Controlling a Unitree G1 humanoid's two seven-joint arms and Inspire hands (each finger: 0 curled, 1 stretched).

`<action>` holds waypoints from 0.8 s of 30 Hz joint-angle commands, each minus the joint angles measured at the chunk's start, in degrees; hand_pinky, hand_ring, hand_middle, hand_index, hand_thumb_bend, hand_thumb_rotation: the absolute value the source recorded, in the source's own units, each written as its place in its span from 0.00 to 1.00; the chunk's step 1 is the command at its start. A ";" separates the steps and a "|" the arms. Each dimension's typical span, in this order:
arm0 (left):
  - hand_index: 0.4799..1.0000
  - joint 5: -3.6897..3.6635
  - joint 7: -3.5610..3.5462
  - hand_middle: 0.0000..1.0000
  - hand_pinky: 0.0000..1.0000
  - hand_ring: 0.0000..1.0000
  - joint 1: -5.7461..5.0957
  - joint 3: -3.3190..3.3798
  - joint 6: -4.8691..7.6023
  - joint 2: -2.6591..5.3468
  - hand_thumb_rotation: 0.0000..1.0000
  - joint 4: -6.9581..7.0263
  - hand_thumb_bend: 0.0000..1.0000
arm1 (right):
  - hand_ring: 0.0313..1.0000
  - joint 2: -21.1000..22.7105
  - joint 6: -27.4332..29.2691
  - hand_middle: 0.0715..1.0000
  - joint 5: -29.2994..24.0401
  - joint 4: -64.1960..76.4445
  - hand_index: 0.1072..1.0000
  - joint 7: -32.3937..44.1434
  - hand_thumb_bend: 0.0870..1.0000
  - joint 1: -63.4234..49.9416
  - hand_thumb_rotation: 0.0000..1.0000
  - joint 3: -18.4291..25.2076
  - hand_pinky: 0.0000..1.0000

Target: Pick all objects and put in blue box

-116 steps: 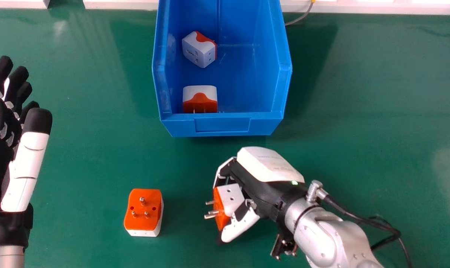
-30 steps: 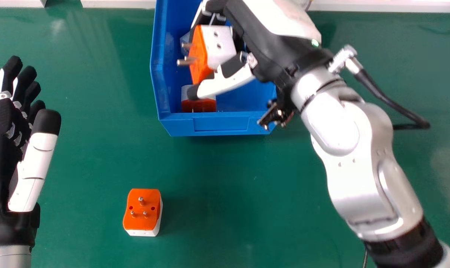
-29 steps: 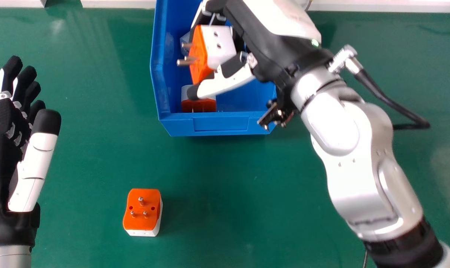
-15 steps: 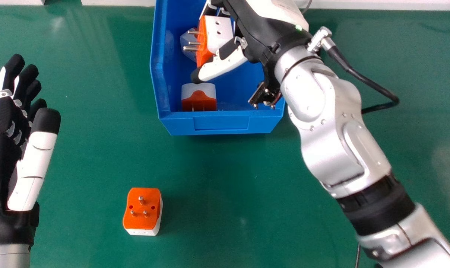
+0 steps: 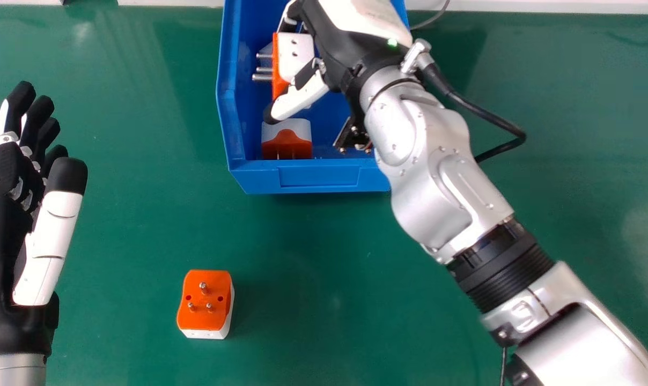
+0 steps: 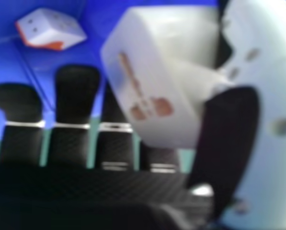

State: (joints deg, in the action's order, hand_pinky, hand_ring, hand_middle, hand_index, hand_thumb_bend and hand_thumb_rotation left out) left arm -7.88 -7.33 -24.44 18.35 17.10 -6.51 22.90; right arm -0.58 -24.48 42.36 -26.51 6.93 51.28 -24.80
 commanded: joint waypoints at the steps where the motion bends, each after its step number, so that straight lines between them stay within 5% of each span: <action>1: 0.92 0.07 0.27 0.96 0.93 0.95 -0.35 0.15 1.24 0.10 0.80 0.90 0.78 | 0.22 -0.52 -0.08 0.29 0.23 -0.48 0.42 -1.96 0.43 3.38 0.12 -0.08 0.17; 11: 0.91 -0.45 -0.25 0.95 0.93 0.95 -0.20 0.31 1.68 0.18 0.80 0.43 0.78 | 0.26 -0.42 2.96 0.37 -0.75 -7.97 0.46 -6.87 0.45 4.82 0.03 -0.79 0.20; 20: 0.92 0.48 0.16 0.96 0.93 0.95 -0.84 0.36 1.24 0.21 0.80 1.16 0.79 | 0.35 0.24 7.85 0.40 -0.58 -15.10 0.47 -14.45 0.46 5.49 0.01 -2.03 0.27; 24: 0.92 0.26 0.12 0.96 0.93 0.95 -1.01 0.24 1.34 0.31 0.80 1.35 0.79 | 0.35 0.10 9.16 0.40 -0.74 -17.27 0.47 -16.83 0.46 5.64 0.01 -2.10 0.27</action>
State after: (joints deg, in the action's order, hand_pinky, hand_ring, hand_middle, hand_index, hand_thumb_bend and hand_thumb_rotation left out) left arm -7.82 -7.36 -25.08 18.42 17.34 -6.08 22.92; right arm -0.40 -16.57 41.30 -44.03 -7.98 53.82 -26.84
